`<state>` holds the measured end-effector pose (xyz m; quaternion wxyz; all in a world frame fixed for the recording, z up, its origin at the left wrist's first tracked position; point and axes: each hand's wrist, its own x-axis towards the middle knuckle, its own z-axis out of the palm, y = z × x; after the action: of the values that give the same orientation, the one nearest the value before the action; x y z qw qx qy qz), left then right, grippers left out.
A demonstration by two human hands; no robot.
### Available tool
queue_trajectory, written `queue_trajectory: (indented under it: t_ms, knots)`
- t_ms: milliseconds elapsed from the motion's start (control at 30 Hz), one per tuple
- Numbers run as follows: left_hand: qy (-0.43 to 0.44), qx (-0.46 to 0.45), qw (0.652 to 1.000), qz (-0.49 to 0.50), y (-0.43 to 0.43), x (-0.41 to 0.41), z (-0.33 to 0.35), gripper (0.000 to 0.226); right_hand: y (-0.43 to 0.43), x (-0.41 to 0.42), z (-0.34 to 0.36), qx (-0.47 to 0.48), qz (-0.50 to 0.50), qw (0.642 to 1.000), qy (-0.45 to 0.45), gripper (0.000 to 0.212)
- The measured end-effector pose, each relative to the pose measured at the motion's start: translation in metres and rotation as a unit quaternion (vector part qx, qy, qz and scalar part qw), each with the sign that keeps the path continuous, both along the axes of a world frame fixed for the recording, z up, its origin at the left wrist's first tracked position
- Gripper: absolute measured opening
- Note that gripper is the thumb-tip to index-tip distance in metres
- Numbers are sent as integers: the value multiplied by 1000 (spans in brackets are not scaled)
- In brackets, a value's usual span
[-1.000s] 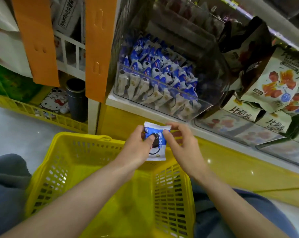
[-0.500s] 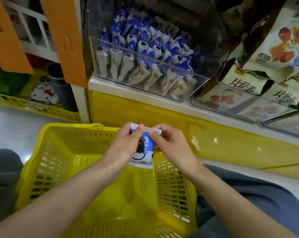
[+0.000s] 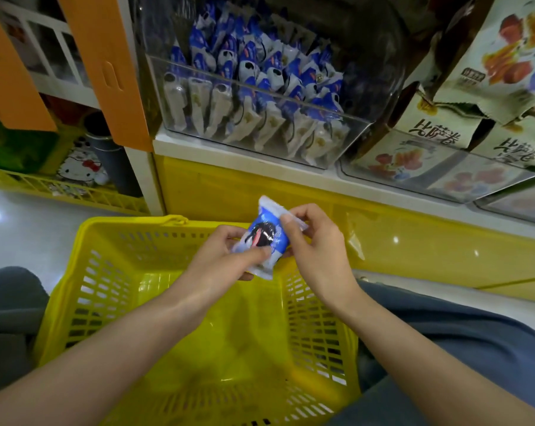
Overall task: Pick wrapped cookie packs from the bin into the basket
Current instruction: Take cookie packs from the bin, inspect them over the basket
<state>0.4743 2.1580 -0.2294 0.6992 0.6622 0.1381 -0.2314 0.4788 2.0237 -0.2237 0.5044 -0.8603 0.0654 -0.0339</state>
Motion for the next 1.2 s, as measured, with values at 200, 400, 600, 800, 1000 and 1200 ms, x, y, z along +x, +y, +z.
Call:
queue_trajectory:
  t_ms: [200,400,600,800,1000,1200]
  knots:
    - [-90,12,994,56,24,8,-2,18,9,-8,0,298,-10,922,246,8]
    - [-217,155,964,-4,41,8,-9,18,14,-23,-16,4,106,964,246,57]
    - [-233,189,952,-67,38,-1,-13,27,18,-17,-12,23,127,988,88,11]
    - [-227,167,957,-74,36,-2,-12,25,15,-14,-10,-7,136,989,53,7]
    - [-189,148,968,-70,32,0,-11,19,10,-17,-4,-196,190,958,-85,16]
    - [-45,94,994,40,28,5,-9,22,9,-16,-2,-171,116,970,-124,13]
